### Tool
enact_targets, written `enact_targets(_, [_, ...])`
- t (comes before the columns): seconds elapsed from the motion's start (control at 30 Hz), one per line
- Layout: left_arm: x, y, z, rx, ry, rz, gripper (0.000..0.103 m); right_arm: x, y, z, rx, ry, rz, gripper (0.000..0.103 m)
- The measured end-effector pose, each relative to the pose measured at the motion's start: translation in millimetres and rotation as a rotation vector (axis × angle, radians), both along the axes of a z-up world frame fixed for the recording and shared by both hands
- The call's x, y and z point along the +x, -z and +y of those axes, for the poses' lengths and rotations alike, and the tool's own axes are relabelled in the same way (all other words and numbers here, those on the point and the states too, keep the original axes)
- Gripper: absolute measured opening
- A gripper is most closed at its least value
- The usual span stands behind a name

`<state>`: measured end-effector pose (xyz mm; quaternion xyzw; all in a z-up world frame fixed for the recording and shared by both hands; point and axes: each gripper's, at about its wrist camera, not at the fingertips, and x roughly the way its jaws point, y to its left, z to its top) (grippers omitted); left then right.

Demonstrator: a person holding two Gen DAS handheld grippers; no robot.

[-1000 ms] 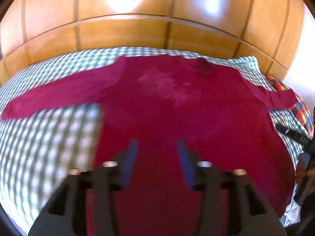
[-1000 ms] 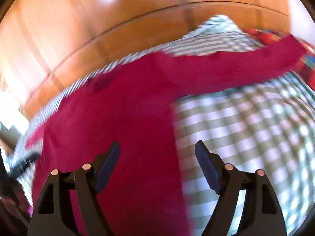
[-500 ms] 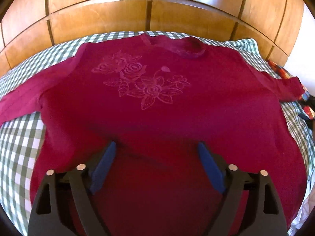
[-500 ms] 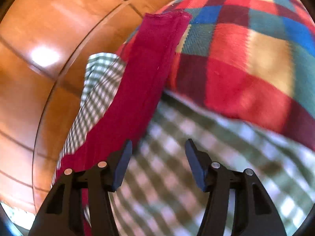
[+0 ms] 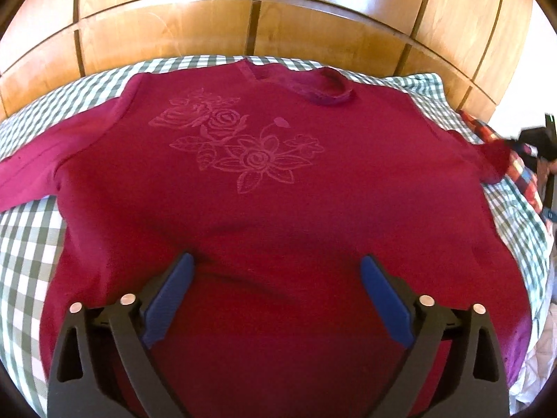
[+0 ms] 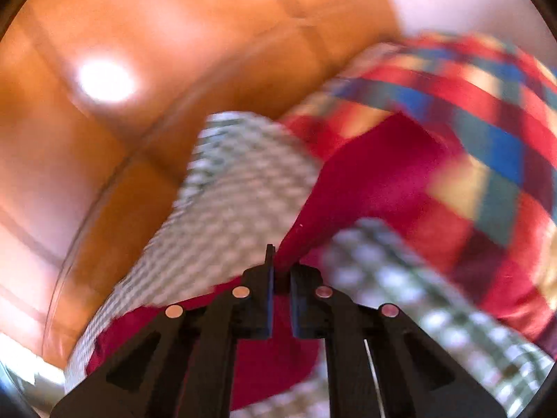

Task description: Fold small clothes

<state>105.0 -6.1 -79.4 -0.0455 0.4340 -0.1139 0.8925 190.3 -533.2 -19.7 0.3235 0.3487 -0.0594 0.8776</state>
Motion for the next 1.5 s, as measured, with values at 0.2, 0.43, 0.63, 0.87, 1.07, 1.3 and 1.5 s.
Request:
enact_targets(0.2, [3.6,-11.4,15.8,-0.137,0.037,0.048,0.099,13.9,-46.9,150.0,-0.023,-0.35,-0.139,0.006])
enact_targets(0.43, [12.2,-34.6,43.6,-0.296,-0.03,0.058,0.099,-8.1,-31.7,340.2,-0.093,-0.746,-0.136,0.006])
enact_targets(0.63, [19.7,-52.3,79.4,-0.4,-0.135,0.028,0.099,-39.8,-9.0,394.9,-0.15,-0.884,-0.126,0.057])
enact_targets(0.87, [35.7,-55.5,91.0,-0.383,-0.168,0.042,0.099,-78.8,-1.0,317.5,-0.183,-0.749,-0.1,0.071])
enact_targets(1.07, [71.6,-41.4,94.7,-0.414,-0.256,0.117,0.088,-101.9,19.1,232.2,-0.218,-0.504,-0.005,0.079])
enact_targets(1.3, [103.3,-33.8,62.8,-0.339,-0.201,0.175,0.015,-88.7,42.9,179.4,-0.225,-0.321,0.069,0.083])
enact_targets(1.5, [106.5,-84.9,72.8,-0.365,-0.203,0.024,0.005,-58.7,52.0,189.3,-0.244,-0.292,0.087,0.083])
